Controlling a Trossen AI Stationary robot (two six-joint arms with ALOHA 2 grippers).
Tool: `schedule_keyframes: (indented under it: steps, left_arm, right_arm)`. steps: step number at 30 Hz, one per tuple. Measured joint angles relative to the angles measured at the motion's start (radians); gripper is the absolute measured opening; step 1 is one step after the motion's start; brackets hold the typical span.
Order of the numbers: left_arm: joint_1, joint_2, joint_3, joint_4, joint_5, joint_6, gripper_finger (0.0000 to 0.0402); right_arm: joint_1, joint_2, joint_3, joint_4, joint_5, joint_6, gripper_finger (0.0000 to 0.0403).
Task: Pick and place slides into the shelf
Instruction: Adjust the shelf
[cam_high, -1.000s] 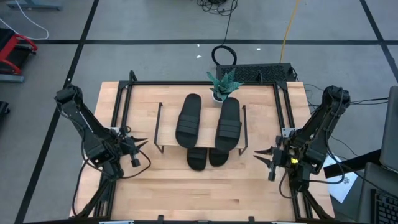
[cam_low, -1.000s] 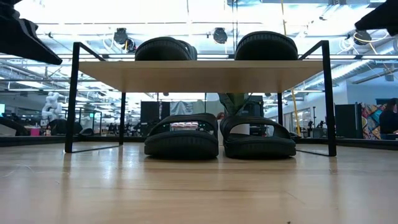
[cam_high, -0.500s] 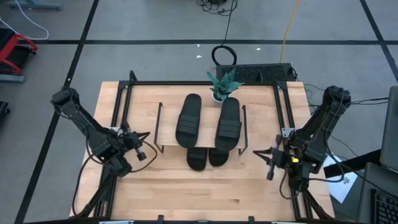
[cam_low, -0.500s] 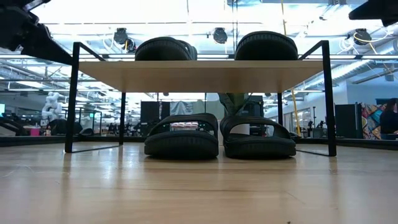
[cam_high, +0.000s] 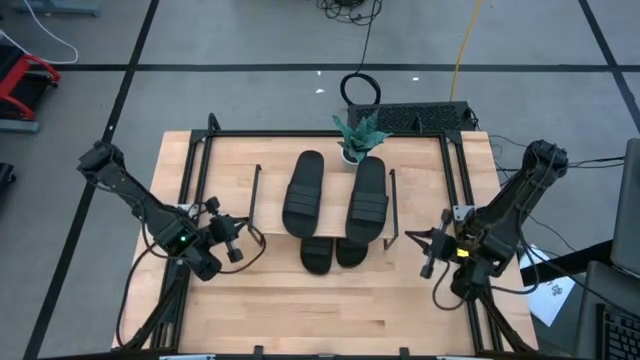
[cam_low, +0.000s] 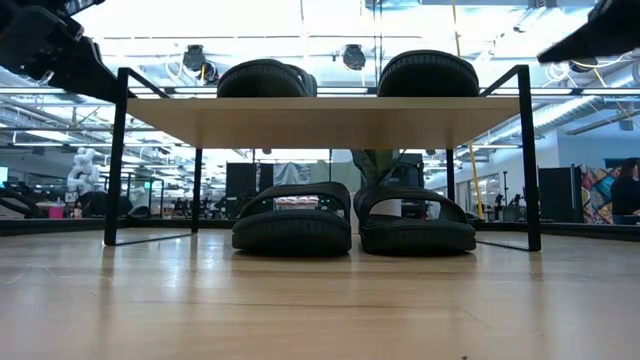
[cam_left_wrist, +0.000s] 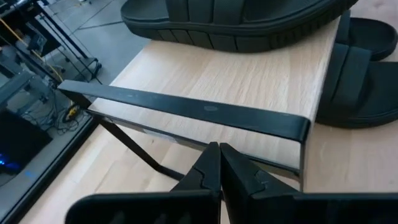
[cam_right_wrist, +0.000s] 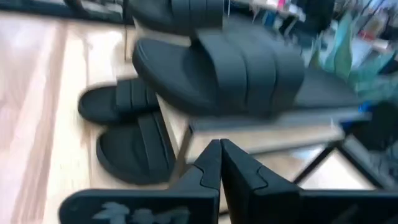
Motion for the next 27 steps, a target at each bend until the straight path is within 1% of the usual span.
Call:
schedule_keyframes:
  steps: [4,7,11,14,17,27]
  left_arm:
    - [0.013,0.0,0.0,0.025,0.028,0.015,0.0]
    - [0.019,0.0,0.0,0.086,0.048,0.071,0.0]
    - [0.022,0.0,0.001,0.162,0.062,0.155,0.0]
    - [0.035,0.0,0.001,0.181,0.078,0.171,0.0]
    - [0.047,0.0,0.001,0.178,0.084,0.168,0.0]
    - [0.058,0.0,0.001,0.201,0.119,0.176,0.0]
  right_arm:
    - [-0.028,0.001,0.0,-0.107,-0.07,0.128,0.0]
    - [-0.047,0.002,-0.011,-0.096,-0.084,0.136,0.0]
    - [-0.084,0.002,-0.036,-0.016,-0.153,0.093,0.0]
    - [-0.111,0.002,-0.062,0.065,-0.178,0.03,0.0]
    - [-0.14,0.002,-0.074,0.114,-0.182,-0.022,0.0]
    - [-0.199,0.002,-0.074,0.161,-0.193,-0.12,0.0]
